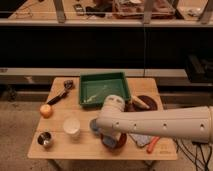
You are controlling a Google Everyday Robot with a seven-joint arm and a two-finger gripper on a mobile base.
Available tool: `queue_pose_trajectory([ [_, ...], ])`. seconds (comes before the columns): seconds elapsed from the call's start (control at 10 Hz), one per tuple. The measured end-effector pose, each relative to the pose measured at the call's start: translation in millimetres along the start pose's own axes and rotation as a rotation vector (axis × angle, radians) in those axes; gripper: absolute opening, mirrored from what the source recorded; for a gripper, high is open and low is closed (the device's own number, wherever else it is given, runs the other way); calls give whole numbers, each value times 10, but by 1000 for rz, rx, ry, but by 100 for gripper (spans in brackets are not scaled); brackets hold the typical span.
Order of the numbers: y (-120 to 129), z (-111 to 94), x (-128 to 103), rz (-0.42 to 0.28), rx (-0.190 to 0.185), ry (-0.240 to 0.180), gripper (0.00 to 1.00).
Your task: Wipe red bowl with sponge
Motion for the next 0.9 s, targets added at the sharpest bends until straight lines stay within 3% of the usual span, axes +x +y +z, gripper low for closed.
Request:
queue_pose_trajectory([
  [0.2, 203, -108, 95, 35, -17, 21, 0],
  [0.5, 317, -228, 248, 66, -41, 39, 0],
  [0.9, 290, 108, 290, 84, -52, -20, 0],
])
